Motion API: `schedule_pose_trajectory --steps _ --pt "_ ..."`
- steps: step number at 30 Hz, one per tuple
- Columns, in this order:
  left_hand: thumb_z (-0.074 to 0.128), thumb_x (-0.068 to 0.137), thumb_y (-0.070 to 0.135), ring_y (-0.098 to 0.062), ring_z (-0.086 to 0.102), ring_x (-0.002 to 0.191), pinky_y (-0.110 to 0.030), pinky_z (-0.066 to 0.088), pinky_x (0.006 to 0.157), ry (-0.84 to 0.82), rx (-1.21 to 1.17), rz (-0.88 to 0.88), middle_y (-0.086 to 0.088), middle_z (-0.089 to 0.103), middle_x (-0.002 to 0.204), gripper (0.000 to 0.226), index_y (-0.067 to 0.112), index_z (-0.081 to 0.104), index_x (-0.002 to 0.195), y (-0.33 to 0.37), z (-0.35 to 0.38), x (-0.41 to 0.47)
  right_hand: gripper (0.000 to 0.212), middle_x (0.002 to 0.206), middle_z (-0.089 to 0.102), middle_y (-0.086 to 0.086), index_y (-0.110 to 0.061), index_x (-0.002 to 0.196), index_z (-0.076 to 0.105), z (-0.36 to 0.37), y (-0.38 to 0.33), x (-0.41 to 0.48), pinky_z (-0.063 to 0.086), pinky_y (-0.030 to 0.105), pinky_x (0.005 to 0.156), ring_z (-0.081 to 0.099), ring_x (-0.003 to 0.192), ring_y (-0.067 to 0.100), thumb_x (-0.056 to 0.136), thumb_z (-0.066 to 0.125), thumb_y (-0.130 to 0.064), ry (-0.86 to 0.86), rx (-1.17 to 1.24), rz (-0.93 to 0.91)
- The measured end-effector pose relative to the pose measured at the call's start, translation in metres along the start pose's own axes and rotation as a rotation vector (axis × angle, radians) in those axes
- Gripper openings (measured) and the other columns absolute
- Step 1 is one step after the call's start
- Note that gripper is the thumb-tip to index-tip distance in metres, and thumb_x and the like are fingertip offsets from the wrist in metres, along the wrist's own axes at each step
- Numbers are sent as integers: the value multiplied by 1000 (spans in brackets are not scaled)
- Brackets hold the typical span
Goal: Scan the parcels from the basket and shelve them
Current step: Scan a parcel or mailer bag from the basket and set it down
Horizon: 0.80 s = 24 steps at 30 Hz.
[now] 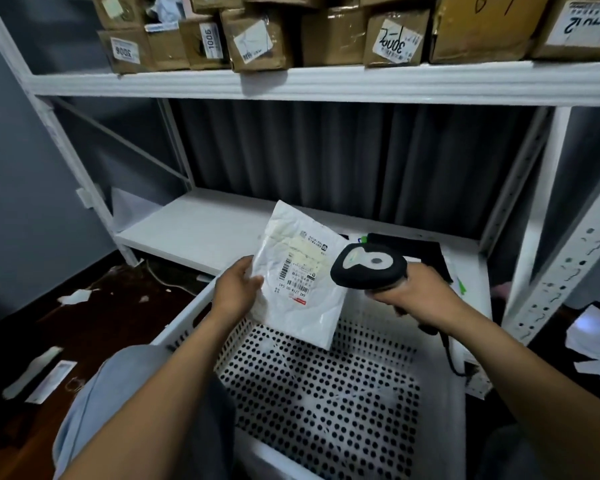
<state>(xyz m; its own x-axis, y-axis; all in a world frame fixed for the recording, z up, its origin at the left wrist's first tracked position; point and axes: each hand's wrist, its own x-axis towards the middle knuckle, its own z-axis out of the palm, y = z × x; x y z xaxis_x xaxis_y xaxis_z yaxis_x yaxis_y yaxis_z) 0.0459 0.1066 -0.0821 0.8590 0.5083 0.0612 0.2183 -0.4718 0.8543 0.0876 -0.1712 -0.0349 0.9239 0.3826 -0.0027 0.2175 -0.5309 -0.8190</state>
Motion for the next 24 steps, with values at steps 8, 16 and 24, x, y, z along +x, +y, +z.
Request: schedule_pose_trajectory --steps 8,16,24 --pt "60 89 4 -22 59 114 -32 44 98 -45 131 67 -6 66 123 39 14 62 127 -7 -5 5 17 35 48 -17 -16 80 60 -19 -16 -6 25 9 30 38 26 3 81 76 -22 14 -75 26" --pt "59 89 2 -18 57 114 -20 38 88 -94 187 106 -5 65 125 44 17 60 131 -4 -4 0 22 48 49 -4 -11 76 61 -21 -17 -6 25 9 31 38 27 4 81 75 -28 5 -141 5" --pt "59 90 2 -11 54 107 -18 36 86 -107 195 102 -5 63 128 46 18 57 134 -1 -2 -3 26 36 47 -12 -18 68 55 -21 -16 -4 24 10 30 35 25 5 82 75 -25 -13 -91 8"
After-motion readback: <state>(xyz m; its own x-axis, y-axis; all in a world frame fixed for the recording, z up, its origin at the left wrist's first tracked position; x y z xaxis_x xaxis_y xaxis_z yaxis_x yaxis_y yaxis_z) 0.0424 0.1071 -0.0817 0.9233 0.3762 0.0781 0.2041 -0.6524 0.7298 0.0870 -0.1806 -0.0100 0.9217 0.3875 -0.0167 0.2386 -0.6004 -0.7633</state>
